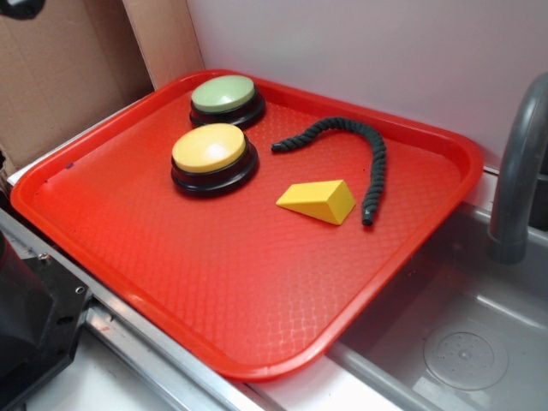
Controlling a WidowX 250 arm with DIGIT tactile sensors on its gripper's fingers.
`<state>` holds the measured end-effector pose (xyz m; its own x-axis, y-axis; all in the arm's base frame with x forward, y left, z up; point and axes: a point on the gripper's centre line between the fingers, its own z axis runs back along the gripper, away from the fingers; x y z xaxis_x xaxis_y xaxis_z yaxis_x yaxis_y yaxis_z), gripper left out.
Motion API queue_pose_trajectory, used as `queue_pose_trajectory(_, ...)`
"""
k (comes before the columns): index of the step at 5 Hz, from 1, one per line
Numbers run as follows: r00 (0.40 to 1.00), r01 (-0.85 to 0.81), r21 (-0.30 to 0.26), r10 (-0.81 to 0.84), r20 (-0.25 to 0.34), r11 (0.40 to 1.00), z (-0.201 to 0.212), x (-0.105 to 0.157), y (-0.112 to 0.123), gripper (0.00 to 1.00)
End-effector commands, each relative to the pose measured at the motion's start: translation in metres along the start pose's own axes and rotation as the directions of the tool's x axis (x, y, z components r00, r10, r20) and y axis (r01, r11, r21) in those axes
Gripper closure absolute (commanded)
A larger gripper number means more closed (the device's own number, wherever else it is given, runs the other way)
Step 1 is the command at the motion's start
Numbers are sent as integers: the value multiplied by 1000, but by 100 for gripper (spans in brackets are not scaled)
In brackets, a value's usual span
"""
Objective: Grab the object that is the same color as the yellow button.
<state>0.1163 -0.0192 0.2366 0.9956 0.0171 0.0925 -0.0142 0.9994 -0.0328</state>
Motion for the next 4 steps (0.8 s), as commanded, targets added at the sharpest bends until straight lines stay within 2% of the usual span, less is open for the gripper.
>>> queue_pose_trajectory(1, 1000, 0, 0, 0, 0, 1000, 0, 0, 0, 0)
queue_pose_trajectory(2, 986, 164, 11, -164, 14, 986, -6, 12, -6, 0)
queue_pose_trajectory(3, 912, 403, 12, -403, 72, 915, -13, 28, -16, 0)
queue_pose_trajectory(4, 802, 586, 8, -582, 136, 810, -28, 47, -22, 0)
